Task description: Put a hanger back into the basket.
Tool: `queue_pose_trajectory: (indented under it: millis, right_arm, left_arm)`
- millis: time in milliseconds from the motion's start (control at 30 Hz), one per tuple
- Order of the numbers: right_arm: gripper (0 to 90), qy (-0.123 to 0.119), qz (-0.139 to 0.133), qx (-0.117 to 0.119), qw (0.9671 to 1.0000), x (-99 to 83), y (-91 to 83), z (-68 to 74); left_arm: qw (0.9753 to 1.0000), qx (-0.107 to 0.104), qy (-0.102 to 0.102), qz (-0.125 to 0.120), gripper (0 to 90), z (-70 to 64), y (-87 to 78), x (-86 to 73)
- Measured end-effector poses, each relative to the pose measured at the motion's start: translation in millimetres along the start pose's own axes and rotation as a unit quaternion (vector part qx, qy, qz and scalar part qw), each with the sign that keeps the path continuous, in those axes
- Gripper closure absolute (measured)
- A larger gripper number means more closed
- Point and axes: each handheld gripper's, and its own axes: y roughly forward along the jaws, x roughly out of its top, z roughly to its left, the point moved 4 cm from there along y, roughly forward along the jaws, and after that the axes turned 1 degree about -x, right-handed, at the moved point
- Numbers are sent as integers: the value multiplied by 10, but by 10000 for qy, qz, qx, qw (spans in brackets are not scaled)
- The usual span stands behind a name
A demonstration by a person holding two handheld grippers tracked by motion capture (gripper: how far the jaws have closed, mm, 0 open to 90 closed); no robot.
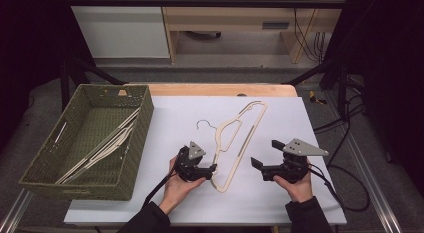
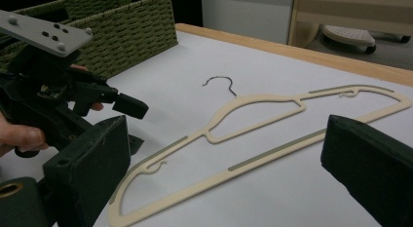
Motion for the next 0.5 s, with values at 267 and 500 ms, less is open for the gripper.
queue_pose_trajectory:
  millis: [267, 500]
  right_arm:
    - [46, 26, -37, -13, 10000, 7, -23, -19]
    - [47, 53, -29, -25, 10000, 4, -10, -13]
  left_arm:
    - [9996, -69, 94, 274, 512, 96, 338, 24]
    - [9980, 75, 379, 491, 601, 106, 433, 68]
